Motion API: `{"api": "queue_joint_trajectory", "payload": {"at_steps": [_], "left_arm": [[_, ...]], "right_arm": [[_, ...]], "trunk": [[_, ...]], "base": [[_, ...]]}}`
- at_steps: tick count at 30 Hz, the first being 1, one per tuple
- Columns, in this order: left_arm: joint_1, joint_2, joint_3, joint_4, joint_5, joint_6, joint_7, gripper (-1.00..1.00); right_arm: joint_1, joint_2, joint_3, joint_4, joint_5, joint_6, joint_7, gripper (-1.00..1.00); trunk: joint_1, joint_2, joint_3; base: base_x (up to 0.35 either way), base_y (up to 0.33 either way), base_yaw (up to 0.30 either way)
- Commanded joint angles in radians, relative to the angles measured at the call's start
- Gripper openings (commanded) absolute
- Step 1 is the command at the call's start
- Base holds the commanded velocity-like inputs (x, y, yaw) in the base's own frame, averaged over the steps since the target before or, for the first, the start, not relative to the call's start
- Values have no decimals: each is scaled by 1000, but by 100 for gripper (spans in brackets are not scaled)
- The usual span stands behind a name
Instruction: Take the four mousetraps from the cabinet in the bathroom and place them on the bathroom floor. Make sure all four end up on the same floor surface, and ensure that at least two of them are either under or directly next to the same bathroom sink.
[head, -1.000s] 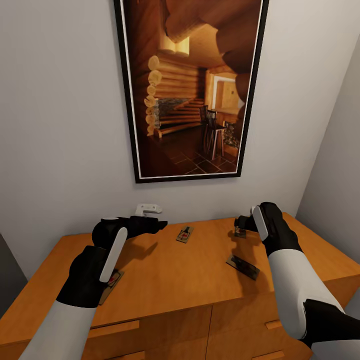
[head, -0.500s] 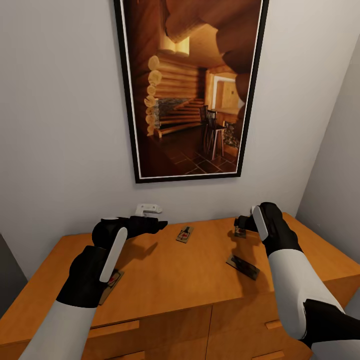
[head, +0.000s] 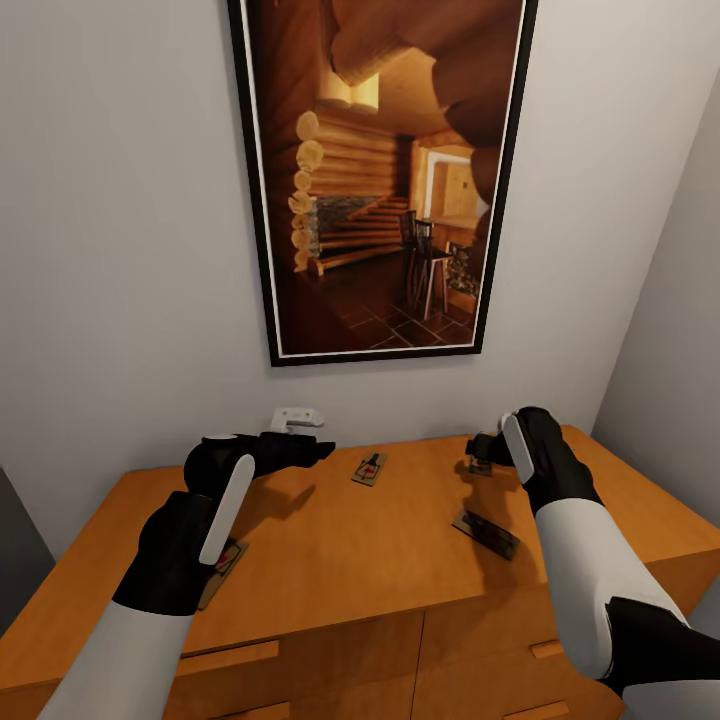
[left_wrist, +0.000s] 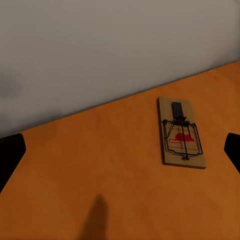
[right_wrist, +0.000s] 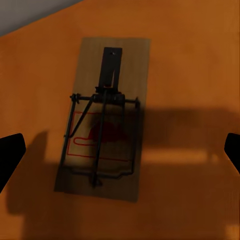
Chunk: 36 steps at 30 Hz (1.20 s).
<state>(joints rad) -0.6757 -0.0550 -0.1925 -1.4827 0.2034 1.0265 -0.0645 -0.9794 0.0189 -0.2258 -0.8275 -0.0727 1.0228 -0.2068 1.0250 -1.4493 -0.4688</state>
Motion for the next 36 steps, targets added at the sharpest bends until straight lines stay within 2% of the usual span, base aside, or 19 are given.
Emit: {"api": "queue_joint_trajectory", "payload": {"at_steps": [1,13,36], "left_arm": [[-1,0,1,-1,-2,4,-5,100],[-1,0,0,-1,-2,4,-5,100],[-1,-1,1,-1,-2,4,-5,100]], "right_arm": [[-1,1,-3,-1,-8,2,-8,100],[-1,0,-1,56,-7,-53,-5,100],[-1,0,-1,65,0,-62,-5,100]], "trunk": [[0,-1,-1],[0,-1,-1],[0,-1,-1]], "base": [[0,0,0],[0,0,0],[0,0,0]]}}
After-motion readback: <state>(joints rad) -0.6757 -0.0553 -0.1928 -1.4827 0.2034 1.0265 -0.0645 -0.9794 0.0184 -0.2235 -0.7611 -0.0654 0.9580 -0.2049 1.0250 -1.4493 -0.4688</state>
